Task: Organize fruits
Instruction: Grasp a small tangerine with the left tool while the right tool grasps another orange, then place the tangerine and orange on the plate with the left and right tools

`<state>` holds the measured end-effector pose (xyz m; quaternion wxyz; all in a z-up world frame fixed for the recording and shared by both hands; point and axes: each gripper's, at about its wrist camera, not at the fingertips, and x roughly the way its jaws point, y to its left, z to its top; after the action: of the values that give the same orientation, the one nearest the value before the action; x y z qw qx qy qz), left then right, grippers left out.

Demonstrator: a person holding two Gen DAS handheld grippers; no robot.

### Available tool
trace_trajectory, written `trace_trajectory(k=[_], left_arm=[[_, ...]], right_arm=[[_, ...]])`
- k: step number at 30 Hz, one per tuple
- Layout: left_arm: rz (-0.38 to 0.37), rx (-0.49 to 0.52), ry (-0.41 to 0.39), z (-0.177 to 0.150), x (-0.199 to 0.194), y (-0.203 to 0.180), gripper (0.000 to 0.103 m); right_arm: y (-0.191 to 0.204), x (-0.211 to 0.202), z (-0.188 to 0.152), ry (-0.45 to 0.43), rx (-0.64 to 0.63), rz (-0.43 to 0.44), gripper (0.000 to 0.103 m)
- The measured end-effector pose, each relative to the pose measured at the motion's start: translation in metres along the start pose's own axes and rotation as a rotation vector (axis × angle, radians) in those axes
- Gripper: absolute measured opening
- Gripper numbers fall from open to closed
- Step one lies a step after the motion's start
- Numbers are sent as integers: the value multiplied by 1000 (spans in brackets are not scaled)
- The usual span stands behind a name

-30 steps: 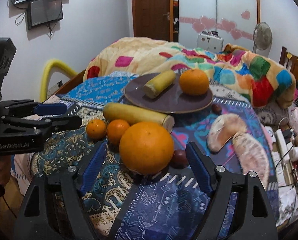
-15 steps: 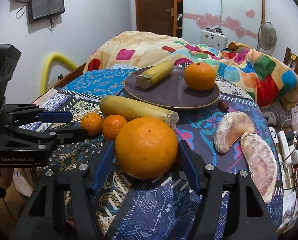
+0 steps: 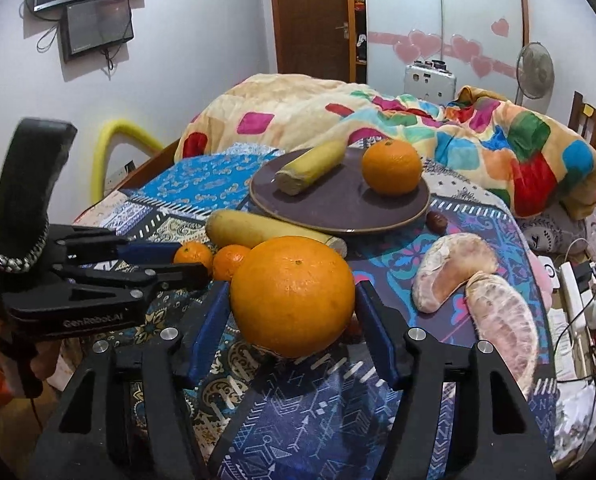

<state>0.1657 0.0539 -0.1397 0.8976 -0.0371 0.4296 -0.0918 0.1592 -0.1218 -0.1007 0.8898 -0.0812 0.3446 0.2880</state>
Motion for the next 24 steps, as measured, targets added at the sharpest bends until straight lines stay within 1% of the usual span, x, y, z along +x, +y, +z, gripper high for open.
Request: trace_trajectory(k=[5,8,17,24], left_arm=[[19,-8,-2,-1,-3,2,33],[21,-8,-17,2,-11,3,33],[50,8,-103,23,-41,2,33],[58,23,-154,44,-48,-1,33]], right_arm=[[-6,-4,5,-19,2,-22,60],[-11,-5,9,-24,0,-37,60],[-23,-16,27,-76,7,-70,60],[-29,-16,44,-117,7,-86,60]])
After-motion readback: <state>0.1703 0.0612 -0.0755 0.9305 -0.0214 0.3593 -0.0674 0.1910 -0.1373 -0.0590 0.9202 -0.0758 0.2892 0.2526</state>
